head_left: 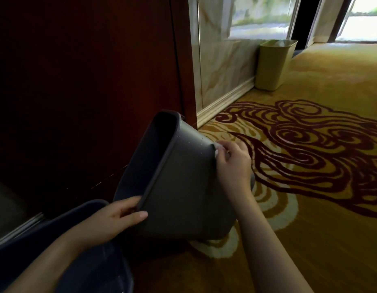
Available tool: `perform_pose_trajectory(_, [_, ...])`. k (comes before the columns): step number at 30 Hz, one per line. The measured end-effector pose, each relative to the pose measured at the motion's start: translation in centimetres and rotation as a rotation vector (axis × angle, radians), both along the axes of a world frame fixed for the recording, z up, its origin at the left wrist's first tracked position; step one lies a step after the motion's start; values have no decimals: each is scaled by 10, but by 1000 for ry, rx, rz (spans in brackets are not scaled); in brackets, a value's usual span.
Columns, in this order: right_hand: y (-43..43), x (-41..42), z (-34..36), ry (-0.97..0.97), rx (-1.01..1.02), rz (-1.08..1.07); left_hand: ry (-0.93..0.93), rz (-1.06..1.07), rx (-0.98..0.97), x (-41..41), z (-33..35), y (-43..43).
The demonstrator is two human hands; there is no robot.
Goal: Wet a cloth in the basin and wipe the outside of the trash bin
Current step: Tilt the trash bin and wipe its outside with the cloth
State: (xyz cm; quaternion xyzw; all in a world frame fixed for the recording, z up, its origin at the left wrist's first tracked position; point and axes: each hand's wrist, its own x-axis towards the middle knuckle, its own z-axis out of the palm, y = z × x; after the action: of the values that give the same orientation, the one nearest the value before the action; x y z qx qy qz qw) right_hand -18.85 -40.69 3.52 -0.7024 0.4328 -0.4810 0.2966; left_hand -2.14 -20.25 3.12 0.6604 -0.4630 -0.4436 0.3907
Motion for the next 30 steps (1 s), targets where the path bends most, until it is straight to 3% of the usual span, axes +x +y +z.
perform_pose_trajectory(4, [-3,9,-6,52,11,60,65,61,-153,-2,30,-36])
perform_pose_trajectory(8, [-5,18,-5,41,28,57,-48,240,-192,-15,53,-83])
perform_pose_trajectory(17, [15,14,-7,-21,37,11,-23,229,-159,-9,66,-95])
perform_pose_trajectory(21, [31,24,14,-160,-38,-46,-22,186,-187,-15,65,-90])
perform_pose_trajectory(25, [60,54,36,-161,-193,108,36,117,-239,-23,62,-84])
perform_pose_trajectory(30, [68,50,27,2,-298,283,56,117,-264,-20,60,-74])
